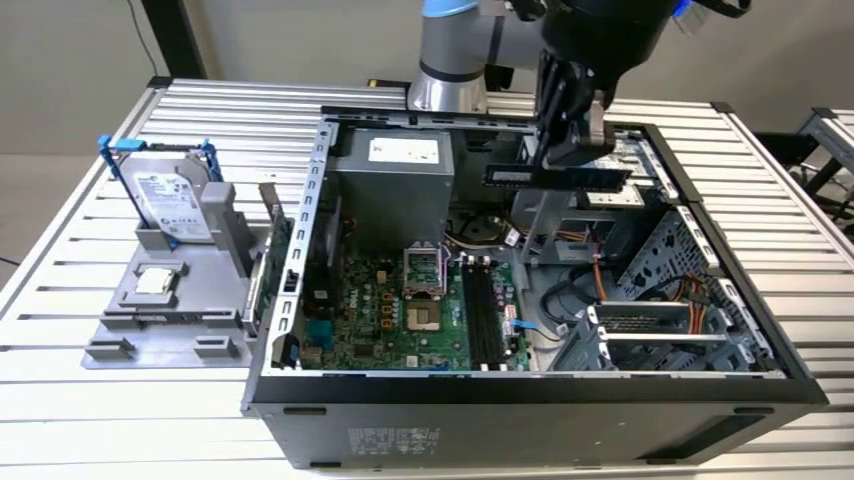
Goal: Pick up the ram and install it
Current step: 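Insert the ram into the slot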
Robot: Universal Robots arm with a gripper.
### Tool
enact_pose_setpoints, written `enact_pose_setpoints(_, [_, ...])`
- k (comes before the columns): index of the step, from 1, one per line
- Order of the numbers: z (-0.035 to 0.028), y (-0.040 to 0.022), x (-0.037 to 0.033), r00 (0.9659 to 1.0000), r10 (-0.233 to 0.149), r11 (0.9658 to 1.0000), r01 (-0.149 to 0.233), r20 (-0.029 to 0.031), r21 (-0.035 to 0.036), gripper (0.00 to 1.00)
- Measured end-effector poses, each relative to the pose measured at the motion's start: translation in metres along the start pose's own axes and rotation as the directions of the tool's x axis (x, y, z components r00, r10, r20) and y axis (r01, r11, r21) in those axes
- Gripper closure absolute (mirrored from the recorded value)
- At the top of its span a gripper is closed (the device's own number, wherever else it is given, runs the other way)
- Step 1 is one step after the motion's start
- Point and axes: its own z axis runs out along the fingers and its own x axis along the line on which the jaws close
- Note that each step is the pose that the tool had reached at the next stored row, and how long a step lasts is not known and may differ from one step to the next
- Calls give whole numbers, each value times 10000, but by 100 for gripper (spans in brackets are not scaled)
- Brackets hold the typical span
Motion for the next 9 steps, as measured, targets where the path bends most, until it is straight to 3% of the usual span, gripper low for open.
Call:
enact_pose_setpoints(6, [5,6,-229,10000,0,10000,0,-2,1,100])
enact_pose_setpoints(9, [6,-2,-237,10000,-1,10000,1,0,-11,100])
